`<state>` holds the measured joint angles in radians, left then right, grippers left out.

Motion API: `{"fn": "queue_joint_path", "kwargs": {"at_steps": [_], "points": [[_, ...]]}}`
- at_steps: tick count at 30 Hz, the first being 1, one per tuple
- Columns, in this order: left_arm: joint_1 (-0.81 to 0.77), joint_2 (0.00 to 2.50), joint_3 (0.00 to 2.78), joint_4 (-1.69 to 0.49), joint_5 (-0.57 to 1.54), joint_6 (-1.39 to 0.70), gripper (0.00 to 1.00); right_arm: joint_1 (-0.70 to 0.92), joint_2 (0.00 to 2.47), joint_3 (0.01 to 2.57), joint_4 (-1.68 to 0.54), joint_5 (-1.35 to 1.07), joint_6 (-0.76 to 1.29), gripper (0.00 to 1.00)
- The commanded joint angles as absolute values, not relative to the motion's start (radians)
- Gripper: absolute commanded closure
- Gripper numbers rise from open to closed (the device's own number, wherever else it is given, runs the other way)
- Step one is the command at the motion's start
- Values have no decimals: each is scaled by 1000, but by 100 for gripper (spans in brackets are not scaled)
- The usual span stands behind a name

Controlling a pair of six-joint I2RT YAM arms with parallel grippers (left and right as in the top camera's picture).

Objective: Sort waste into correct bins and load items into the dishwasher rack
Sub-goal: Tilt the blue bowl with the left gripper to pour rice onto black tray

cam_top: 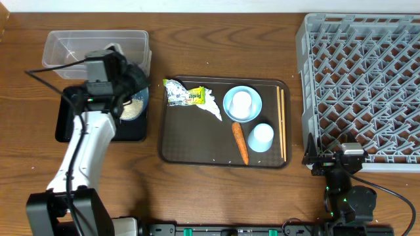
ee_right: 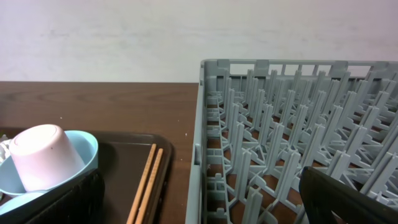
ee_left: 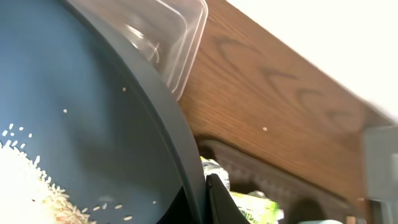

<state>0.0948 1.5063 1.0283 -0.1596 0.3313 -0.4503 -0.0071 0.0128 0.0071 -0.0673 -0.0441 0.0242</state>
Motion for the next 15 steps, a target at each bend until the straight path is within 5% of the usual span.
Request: {"fn": "queue_joint_path", "kwargs": {"at_steps": [1,15], "points": [[160,1498,1045,-151,511,-495,94,20,12,6,-72,-34,10,1],[423,1493,1045,-151,867,-532,94,20,12,6,-72,-34,10,1]]}}
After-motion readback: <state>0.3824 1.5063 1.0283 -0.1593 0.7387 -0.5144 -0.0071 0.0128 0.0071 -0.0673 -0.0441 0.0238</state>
